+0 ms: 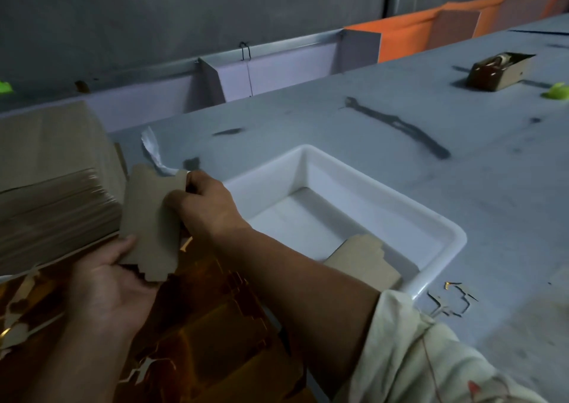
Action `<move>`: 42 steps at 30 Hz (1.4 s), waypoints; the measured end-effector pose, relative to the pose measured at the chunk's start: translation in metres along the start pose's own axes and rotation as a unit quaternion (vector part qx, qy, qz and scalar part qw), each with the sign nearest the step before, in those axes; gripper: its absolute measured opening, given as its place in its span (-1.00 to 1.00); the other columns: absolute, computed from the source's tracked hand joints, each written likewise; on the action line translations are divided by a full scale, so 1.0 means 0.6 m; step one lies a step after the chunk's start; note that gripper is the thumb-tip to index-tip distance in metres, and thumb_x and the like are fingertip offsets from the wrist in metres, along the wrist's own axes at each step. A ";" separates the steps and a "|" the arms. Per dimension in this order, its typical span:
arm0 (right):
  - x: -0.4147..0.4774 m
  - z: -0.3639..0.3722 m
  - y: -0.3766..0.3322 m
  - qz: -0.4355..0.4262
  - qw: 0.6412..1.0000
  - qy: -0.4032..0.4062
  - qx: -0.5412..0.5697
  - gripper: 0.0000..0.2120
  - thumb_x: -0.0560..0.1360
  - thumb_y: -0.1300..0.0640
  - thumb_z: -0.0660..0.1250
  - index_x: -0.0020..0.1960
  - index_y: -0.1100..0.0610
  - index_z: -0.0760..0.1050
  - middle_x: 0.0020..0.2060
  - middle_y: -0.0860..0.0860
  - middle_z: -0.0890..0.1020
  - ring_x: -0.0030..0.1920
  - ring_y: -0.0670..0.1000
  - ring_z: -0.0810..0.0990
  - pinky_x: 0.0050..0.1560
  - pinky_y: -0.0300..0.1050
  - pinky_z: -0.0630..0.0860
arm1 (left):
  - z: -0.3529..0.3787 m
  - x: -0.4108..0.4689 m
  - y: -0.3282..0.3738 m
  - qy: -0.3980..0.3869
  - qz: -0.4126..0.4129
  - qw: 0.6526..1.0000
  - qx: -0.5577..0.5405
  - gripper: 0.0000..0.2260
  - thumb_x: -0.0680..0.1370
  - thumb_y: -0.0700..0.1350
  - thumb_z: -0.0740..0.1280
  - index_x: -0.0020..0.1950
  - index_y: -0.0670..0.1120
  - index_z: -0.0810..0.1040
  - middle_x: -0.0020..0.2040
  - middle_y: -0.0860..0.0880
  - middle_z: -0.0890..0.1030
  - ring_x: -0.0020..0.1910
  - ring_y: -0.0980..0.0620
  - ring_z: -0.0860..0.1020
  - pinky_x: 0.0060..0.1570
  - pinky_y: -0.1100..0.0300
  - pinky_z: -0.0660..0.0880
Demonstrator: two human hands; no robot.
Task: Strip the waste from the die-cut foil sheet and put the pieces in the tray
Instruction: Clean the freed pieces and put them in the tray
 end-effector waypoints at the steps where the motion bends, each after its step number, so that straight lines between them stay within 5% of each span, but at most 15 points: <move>1: 0.000 0.000 0.000 0.003 1.000 0.000 -0.001 -0.84 0.54 0.12 0.26 0.11 0.06 0.42 0.07 0.16 0.58 0.04 0.25 0.60 0.02 0.25 0.63 | 0.002 -0.002 0.001 -0.005 0.001 1.000 0.008 -0.44 0.10 -0.10 0.46 0.10 -0.12 0.54 -0.07 -0.07 0.73 -0.11 -0.01 0.70 -0.04 0.04 0.50; 3: 0.001 0.001 0.001 0.011 1.000 -0.004 0.002 -0.80 0.55 0.12 0.26 0.16 0.08 0.44 0.09 0.16 0.58 0.04 0.25 0.60 0.01 0.24 0.64 | 0.000 -0.003 0.004 -0.005 -0.001 0.999 0.034 -0.48 0.15 -0.12 0.47 0.10 -0.12 0.55 -0.08 -0.07 0.73 -0.06 -0.02 0.68 -0.01 0.04 0.49; 5: 0.001 0.001 -0.002 0.015 1.000 -0.017 0.006 -0.78 0.55 0.12 0.27 0.19 0.11 0.46 0.08 0.17 0.59 0.05 0.24 0.61 0.05 0.22 0.63 | -0.005 -0.002 0.006 0.002 -0.008 0.999 0.048 -0.76 0.46 -0.19 0.34 0.13 -0.12 0.55 -0.02 -0.08 0.72 0.01 -0.04 0.64 0.05 0.02 0.49; 8: 0.000 -0.005 -0.011 0.018 0.999 -0.032 0.015 -0.98 0.54 0.19 0.31 -0.07 0.11 0.48 -0.13 0.13 0.59 -0.15 0.18 0.61 -0.13 0.04 0.61 | -0.015 -0.003 0.010 0.023 -0.012 0.998 0.056 -0.85 0.60 -0.20 0.22 0.12 -0.12 0.54 0.09 -0.13 0.65 0.07 -0.07 0.61 0.02 0.03 0.50; 13: -0.001 -0.022 -0.032 0.043 0.997 -0.058 0.031 -0.92 0.52 0.25 0.35 -0.14 0.22 0.51 -0.22 0.14 0.56 -0.23 0.14 0.57 -0.23 -0.02 0.57 | -0.016 -0.010 0.020 0.012 -0.031 0.997 0.075 -0.80 0.56 -0.25 0.27 0.16 -0.13 0.53 0.19 -0.14 0.62 0.17 -0.08 0.58 0.17 0.03 0.50; 20: -0.001 -0.046 -0.053 0.079 0.994 -0.054 0.049 -0.93 0.51 0.20 0.33 -0.08 0.20 0.47 -0.23 0.12 0.54 -0.24 0.10 0.57 -0.20 -0.08 0.55 | 0.000 -0.031 0.032 -0.031 -0.036 0.997 0.068 -0.75 0.50 -0.26 0.29 0.17 -0.16 0.52 0.05 -0.13 0.63 0.00 -0.06 0.61 -0.35 0.22 0.58; 26: -0.013 -0.046 -0.058 0.121 0.988 -0.090 0.030 -0.80 0.50 0.15 0.33 0.07 0.22 0.48 -0.15 0.14 0.60 -0.16 0.11 0.63 -0.27 -0.13 0.55 | 0.009 -0.044 0.054 -0.059 -0.012 0.994 0.086 -0.47 0.33 -0.13 0.36 0.31 -0.15 0.52 0.13 -0.13 0.65 0.18 -0.14 0.57 0.25 -0.12 0.45; 37: -0.044 -0.051 -0.082 0.119 0.973 -0.169 -0.103 -0.81 0.48 0.19 0.31 0.06 0.24 0.51 -0.09 0.17 0.63 -0.12 0.13 0.62 -0.14 -0.10 0.53 | 0.017 -0.046 0.077 -0.079 0.015 0.984 0.159 -0.76 0.49 -0.30 0.31 0.11 -0.09 0.59 -0.05 -0.06 0.69 -0.05 -0.02 0.65 -0.24 0.10 0.60; 42: -0.049 -0.061 -0.095 0.111 0.966 -0.170 -0.158 -0.89 0.48 0.19 0.32 -0.03 0.20 0.52 -0.16 0.13 0.61 -0.18 0.09 0.59 -0.22 -0.16 0.48 | 0.026 -0.056 0.071 -0.087 0.021 0.979 0.185 -0.77 0.50 -0.36 0.30 0.07 -0.13 0.59 -0.12 -0.06 0.70 -0.11 0.00 0.68 -0.09 0.00 0.64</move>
Point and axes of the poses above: each hand's wrist, its own x-axis towards the middle knuckle, its own z-axis out of the palm, y = z × x, the point moved 4 cm from there along x, towards the middle knuckle
